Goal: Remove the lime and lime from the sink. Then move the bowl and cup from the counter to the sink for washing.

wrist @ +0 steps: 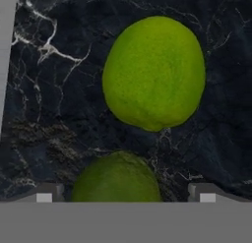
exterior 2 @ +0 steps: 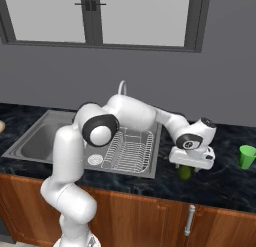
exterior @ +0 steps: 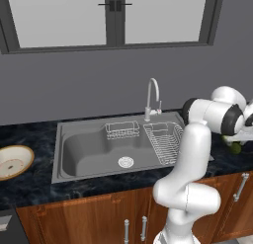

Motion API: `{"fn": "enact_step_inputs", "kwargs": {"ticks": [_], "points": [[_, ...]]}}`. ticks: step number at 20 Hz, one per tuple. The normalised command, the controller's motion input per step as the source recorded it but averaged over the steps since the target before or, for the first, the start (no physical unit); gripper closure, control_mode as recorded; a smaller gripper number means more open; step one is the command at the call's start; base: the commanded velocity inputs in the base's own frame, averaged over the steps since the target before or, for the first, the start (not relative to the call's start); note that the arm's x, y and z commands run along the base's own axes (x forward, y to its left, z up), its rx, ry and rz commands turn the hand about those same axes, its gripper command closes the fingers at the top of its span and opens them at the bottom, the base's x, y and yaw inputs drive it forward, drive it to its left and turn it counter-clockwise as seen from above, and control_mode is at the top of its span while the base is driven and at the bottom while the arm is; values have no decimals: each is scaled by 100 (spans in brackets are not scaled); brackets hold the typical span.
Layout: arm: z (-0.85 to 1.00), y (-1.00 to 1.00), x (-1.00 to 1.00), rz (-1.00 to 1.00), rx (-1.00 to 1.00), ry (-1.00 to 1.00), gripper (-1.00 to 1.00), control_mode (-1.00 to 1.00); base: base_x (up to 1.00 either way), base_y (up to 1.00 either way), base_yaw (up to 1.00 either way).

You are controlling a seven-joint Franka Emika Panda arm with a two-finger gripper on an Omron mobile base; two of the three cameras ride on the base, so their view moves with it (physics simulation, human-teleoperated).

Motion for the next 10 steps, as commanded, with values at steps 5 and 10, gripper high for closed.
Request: {"fn": "enact_step_inputs", "kwargs": {"ticks": [5,10], "points": [[29,-8,-4,-2,5,-3,-100,-100,0,0,0],[31,-16,-13,-1,1,-9,-100,-100,0,0,0]]}}
